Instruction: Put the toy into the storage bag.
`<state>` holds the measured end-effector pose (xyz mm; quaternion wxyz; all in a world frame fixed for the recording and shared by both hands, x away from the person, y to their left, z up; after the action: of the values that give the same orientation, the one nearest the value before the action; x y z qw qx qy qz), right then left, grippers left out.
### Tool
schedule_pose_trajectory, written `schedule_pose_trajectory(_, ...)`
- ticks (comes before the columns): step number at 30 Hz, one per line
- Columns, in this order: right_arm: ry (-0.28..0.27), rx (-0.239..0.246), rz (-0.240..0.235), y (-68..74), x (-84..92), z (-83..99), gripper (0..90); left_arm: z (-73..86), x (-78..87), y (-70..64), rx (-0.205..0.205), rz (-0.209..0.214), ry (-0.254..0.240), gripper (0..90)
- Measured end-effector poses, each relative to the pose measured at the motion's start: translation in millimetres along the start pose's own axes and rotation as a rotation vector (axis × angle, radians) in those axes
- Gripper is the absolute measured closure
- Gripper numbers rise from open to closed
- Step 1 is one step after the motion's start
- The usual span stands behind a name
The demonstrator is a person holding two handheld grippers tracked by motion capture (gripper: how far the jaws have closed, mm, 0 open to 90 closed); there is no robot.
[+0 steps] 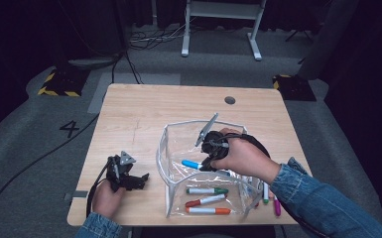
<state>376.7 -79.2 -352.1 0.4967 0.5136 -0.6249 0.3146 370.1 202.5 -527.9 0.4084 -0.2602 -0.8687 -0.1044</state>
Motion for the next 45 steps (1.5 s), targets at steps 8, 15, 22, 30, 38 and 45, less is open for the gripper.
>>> schedule_pose_trajectory(8,0.031,0.008,-0.058,-5.3,-23.9,1.2,76.9,0.0,0.0,0.0,0.0,0.0,0.0,0.0)
schedule_pose_trajectory(15,0.057,0.009,-0.134,-7.2,-40.8,4.7,76.9,0.0,0.0,0.0,0.0,0.0,0.0,0.0)
schedule_pose_trajectory(22,0.112,0.02,-0.169,-7.1,-55.0,9.6,76.8,0.0,0.0,0.0,0.0,0.0,0.0,0.0)
schedule_pose_trajectory(30,0.16,0.023,-0.196,-7.4,-64.3,10.9,76.8,0.0,0.0,0.0,0.001,0.0,-0.001,0.0)
schedule_pose_trajectory(38,0.22,0.01,-0.209,-12.3,-78.1,17.1,76.8,0.0,0.0,0.0,0.0,0.0,0.0,0.0)
schedule_pose_trajectory(45,0.177,0.04,-0.179,-16.3,-83.8,17.6,54.5,0.0,0.0,0.0,0.0,0.001,0.0,0.0)
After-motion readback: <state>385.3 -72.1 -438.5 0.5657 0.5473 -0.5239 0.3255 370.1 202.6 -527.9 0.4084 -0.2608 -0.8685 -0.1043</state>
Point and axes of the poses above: each handheld gripper's, and its own axes: x roughly backward along the jaws, z roughly out of its underside, y roughly to its left, the point moved 3 cm from there along -x, roughly forward along the jaws, and after that the axes turned 1 degree about y, right-handed, at the moved point
